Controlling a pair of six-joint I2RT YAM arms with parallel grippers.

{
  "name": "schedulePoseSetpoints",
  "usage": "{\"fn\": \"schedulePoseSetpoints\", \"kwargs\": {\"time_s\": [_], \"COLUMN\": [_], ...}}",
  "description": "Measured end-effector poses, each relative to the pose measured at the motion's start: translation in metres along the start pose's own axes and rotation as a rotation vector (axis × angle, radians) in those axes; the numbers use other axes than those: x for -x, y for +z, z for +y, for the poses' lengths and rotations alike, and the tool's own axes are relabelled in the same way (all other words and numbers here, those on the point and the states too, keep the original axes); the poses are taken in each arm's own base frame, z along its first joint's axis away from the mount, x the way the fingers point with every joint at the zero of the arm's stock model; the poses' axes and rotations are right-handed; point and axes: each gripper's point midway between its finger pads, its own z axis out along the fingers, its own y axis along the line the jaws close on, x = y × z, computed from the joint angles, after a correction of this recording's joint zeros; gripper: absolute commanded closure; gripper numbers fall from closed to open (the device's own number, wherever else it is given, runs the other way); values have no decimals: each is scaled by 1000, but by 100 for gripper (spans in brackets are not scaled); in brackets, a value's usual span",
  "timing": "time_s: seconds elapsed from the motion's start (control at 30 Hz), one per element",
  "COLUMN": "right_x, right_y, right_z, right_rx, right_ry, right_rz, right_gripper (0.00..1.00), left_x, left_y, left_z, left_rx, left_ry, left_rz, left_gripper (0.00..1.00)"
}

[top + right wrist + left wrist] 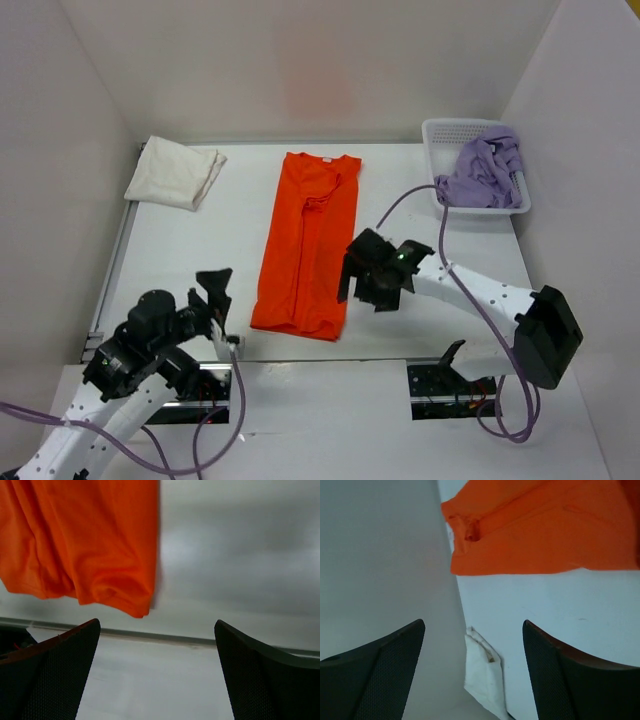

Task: Fold and stack the t-shirts
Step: Grab the bottom of the folded rectangular tshirt with both arms

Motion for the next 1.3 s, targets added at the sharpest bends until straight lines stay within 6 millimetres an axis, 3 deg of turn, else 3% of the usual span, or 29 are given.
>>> {"fn": "schedulePoseSetpoints", "kwargs": {"time_s": [0.13,0.23,0.37,0.53,0.73,0.8,1.0,1.3], "right_x": [-41,-64,-96,-106,-104,-101,-97,-86], "right_y": [9,13,34,50,47,41,36,44], "right_z": [8,20,27,27,32,36,36,24], "right_rx": [5,11,-43,-81,-62,-35,4,-24], "right_ry": [9,-7,-53,-45,-19,-2,32,72], "right_rz": [62,92,156,184,173,161,144,135], "right_gripper": [0,0,0,0,3,8,18,18], "left_x": [5,16,24,26,21,20,16,6], "left_y": [15,17,27,36,50,55,68,72], "left_z": [-65,-88,-119,-164,-185,-181,-171,-173], "left_rx": [-138,-207,-390,-653,-703,-694,-624,-621], "left_ry": [272,400,497,577,663,667,622,582], "left_rz": [-109,-197,-291,-367,-368,-351,-288,-226], "left_gripper": [18,21,26,30,39,43,45,46]}}
